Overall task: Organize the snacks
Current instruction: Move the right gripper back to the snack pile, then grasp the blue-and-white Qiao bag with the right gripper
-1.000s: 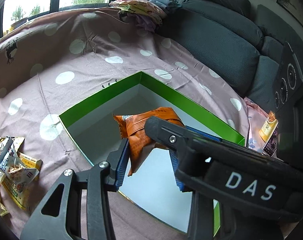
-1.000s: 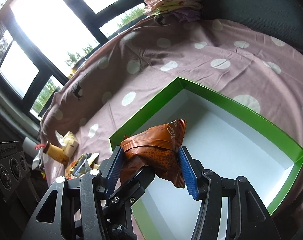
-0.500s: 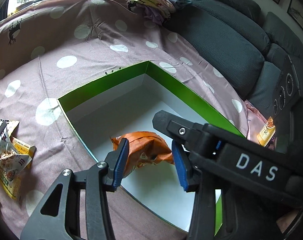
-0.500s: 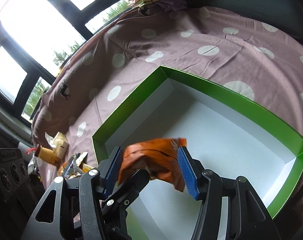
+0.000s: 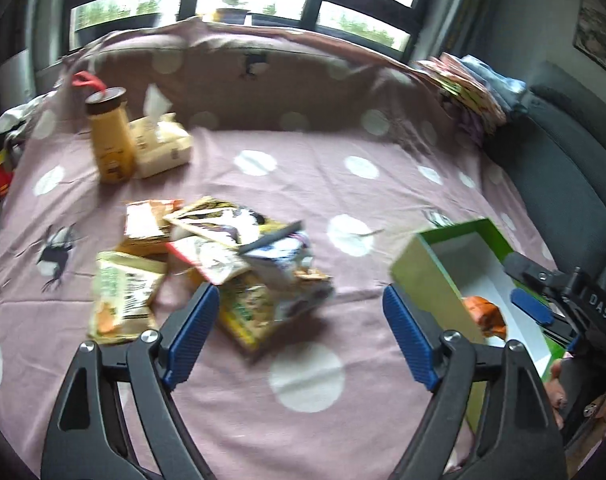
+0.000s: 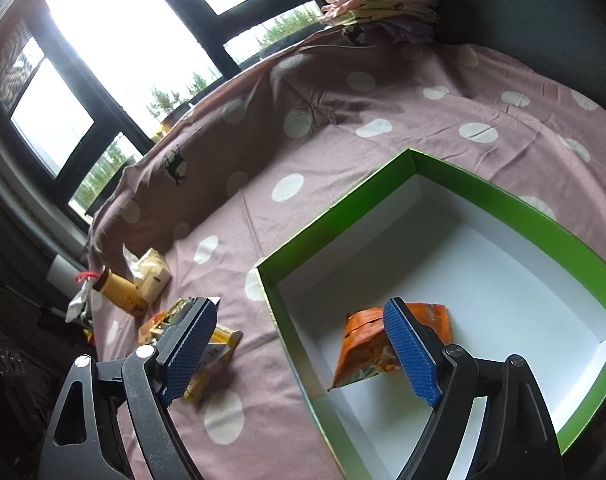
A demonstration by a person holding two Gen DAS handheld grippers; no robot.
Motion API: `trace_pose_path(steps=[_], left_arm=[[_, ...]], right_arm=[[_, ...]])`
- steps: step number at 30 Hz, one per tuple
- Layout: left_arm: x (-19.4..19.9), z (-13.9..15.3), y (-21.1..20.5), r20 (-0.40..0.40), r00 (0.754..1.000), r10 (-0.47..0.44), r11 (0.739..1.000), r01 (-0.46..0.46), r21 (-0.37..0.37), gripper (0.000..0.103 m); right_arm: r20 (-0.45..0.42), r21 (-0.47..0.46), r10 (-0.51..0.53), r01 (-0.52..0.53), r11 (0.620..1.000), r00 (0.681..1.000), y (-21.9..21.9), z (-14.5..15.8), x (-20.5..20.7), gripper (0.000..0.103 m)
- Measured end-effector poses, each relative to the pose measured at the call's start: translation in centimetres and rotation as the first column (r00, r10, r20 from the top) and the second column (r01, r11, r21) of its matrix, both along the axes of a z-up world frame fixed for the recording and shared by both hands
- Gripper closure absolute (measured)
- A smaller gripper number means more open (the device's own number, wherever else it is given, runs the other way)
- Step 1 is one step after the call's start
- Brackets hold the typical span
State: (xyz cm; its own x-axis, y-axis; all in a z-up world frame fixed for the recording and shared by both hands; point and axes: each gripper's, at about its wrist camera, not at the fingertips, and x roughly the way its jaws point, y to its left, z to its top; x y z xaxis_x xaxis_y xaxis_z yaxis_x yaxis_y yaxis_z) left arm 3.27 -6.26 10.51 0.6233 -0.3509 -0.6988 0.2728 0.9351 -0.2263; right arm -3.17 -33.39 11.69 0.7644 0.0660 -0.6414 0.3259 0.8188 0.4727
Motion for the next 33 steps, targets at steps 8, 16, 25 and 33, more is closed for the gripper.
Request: trace_pose_path(steps=[8, 16, 25, 33], left_arm=[[3.1, -4.8, 7.5, -0.179, 0.976, 0.120, 0.955, -0.163, -0.247, 0.019], [4.6, -5.5, 3.1, -0.181, 0.983, -0.020, 0.967, -0.027, -0.253, 0.035], [7.1, -8.0, -0.1, -0.221, 0.951, -0.217, 0.920, 0.124, -0.371, 0.060], [6.8, -7.9, 0.0, -0.198, 0.950, -0.240, 0.901, 0.142, -0.409, 0.069]], right_arm=[[-0.086, 0.035, 0.182, -0.179, 0.983, 0.980, 6.5, -1.7, 5.9, 0.017], [-0.186, 0.064, 0.349, -0.343, 0.937, 0.919, 11.4, -5.1, 13.0, 0.017], [-0.179, 0.213, 0.421, -0.383, 0.899, 0.889, 11.2, -8.0, 13.8, 0.042], [-0.172, 0.261, 0.396, -0.346, 0.901, 0.902, 10.5, -8.1, 13.6, 0.048]])
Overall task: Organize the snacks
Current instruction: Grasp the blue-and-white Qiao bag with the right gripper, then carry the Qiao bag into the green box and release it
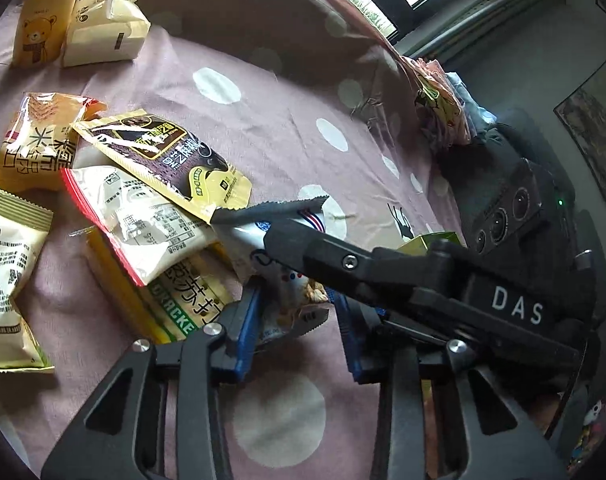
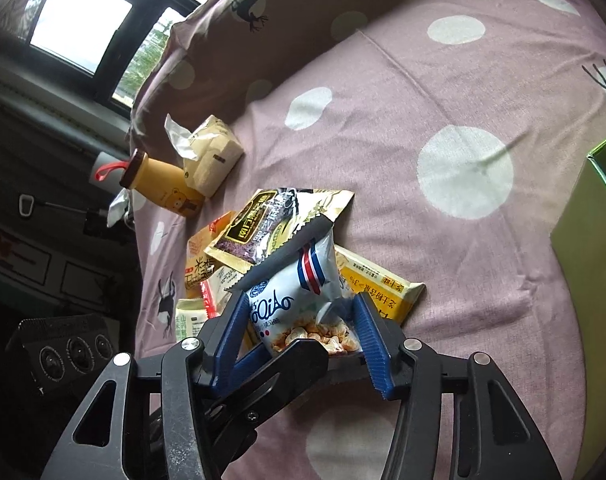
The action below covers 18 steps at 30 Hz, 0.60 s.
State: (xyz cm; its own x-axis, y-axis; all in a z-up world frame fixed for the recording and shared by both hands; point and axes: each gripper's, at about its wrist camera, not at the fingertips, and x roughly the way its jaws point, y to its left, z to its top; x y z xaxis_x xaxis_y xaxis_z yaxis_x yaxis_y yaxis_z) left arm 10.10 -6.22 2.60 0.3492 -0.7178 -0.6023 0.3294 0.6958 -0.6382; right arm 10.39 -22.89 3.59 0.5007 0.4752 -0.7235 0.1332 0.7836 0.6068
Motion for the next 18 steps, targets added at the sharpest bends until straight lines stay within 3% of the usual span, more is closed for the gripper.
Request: trace_pose_path(steps=[10, 18], left_arm=[[-4.3, 4.2, -0.3, 0.157, 0.987, -0.018, 0.999, 0.013, 0.037, 0.069], [-8.1, 7.5, -0.9, 0.291, 0.956, -0.044, 0.998, 0.027, 0.063, 0.069]], right_arm=[[0.135, 0.025, -0.005, 0.002, 1.000, 0.991, 0.1, 3.9, -3.8, 0.048], [0.245, -0.009, -0.011, 0.014, 1.000, 0.969, 0.3, 7.6, -7.6, 0.048]])
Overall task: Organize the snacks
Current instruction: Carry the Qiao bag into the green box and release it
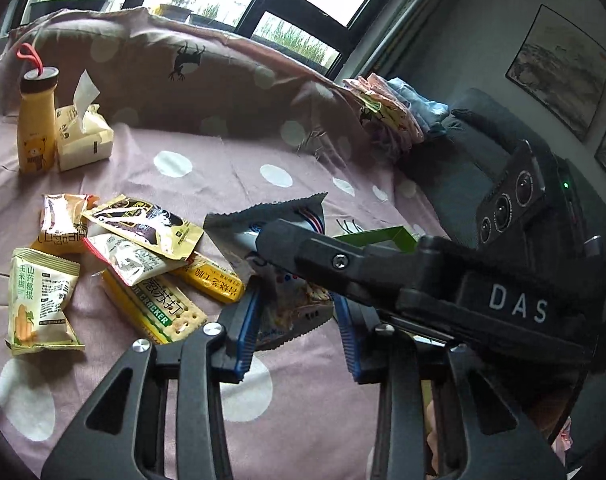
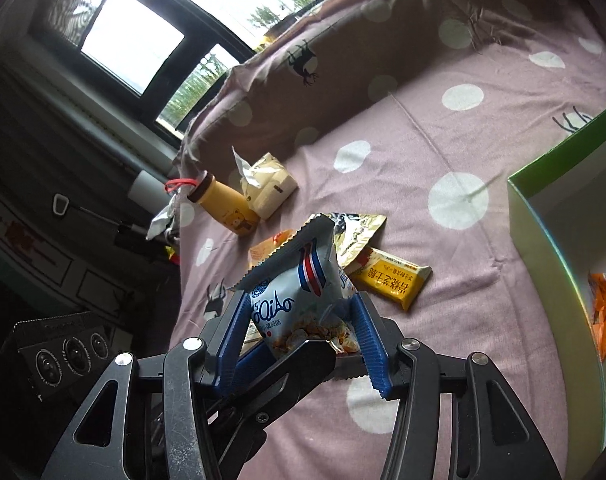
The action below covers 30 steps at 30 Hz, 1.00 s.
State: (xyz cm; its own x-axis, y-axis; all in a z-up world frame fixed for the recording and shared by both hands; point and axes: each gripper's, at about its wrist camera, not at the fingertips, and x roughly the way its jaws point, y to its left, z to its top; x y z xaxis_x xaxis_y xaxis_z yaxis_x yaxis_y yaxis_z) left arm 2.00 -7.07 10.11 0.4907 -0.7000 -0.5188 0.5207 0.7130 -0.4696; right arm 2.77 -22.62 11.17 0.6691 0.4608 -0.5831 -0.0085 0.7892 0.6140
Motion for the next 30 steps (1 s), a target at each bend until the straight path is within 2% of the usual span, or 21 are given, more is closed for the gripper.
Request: trace_pose_path(steps=[7, 11, 13, 19, 26, 30], left_arm=[[-1.9, 2.9, -1.0, 0.106, 0.993, -0.054, 0.995, 0.062, -0.073, 0.069], [-2.1, 4.0, -1.9, 0.110, 0.990, -0.092, 0.987, 0.105, -0.123, 0.069], [-2.2, 4.6, -2.6, 0.129, 0.986, -0.108, 0.985, 0.124, -0.119, 0.069], [-2.5, 5.1, -5.5, 0.152, 0.973, -0.171, 0.977, 0.188, -0.105, 0.069], [-2.3, 4.5, -9.2, 0.128, 0.958, -0.257, 0.958, 0.270, -0.098, 0.069], [-2.3, 4.4, -11.7, 0.112, 0.939, -0.324, 0.939, 0.333, -0.080, 0.069]], right_arm=[[0.128, -0.017, -0.035, 0.037, 0.999, 0.991, -1.2, 3.8, -3.3, 0.048], [0.185, -0.047, -0.055, 0.065, 0.997, 0.981, -1.9, 5.3, -4.7, 0.048], [0.212, -0.044, -0.062, 0.073, 0.996, 0.975, -2.6, 5.8, -5.3, 0.048], [0.238, -0.032, -0.122, 0.133, 0.991, 0.964, -5.1, 6.3, -6.7, 0.048], [0.223, -0.030, -0.207, 0.219, 0.975, 0.953, -8.3, 5.9, -7.8, 0.048], [0.222, -0.039, -0.258, 0.273, 0.961, 0.940, -10.0, 5.9, -8.6, 0.048]])
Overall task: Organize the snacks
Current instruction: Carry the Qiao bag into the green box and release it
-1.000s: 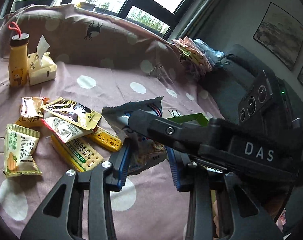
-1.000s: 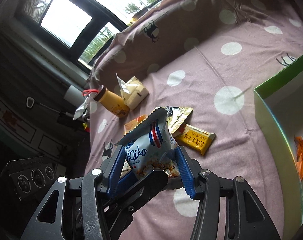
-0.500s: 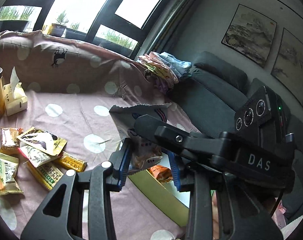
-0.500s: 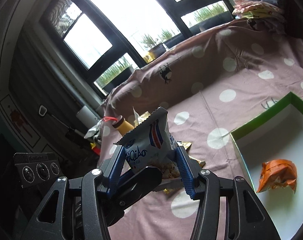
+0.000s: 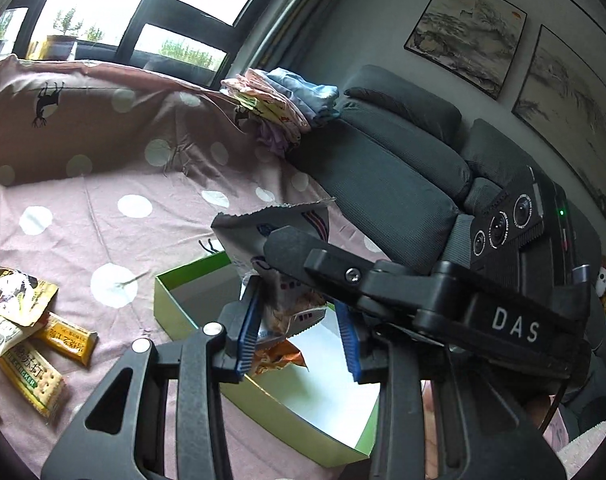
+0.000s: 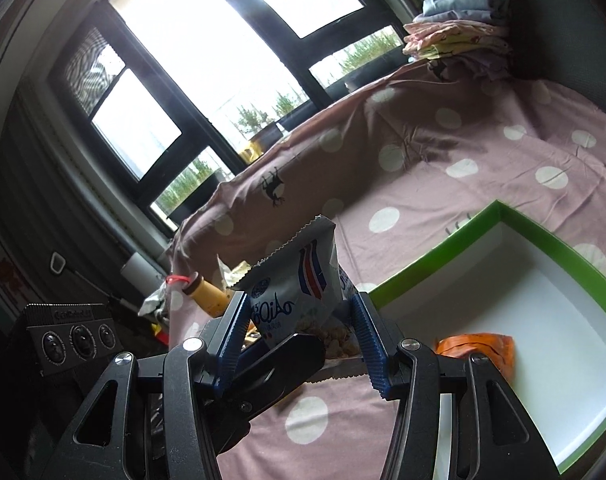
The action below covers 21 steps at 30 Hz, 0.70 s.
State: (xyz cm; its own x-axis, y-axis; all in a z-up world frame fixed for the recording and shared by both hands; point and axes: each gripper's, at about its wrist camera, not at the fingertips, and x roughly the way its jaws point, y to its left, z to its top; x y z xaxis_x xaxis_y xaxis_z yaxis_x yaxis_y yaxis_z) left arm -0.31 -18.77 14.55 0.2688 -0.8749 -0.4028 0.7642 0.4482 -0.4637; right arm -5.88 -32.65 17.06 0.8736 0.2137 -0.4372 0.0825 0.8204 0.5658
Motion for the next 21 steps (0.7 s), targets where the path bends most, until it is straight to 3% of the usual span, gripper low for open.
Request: trace_pose_path(steps=[13, 21], left_arm=[[0.7, -1.6, -5.6, -0.069, 0.992, -0.109, 0.992, 0.113, 0.056, 0.069], [1.7, -3.5, -7.9, -0.148, 0.979, -0.142, 0.983, 0.157, 0.094, 0.069]], right_arm=[[-0.057, 0.071, -0.130, 0.133, 0.989, 0.990, -5.0, -2.0, -1.2, 0.048], [-0.148, 0.088, -0.182, 0.196, 0.977, 0.972, -6.9, -3.9, -1.0, 0.048]])
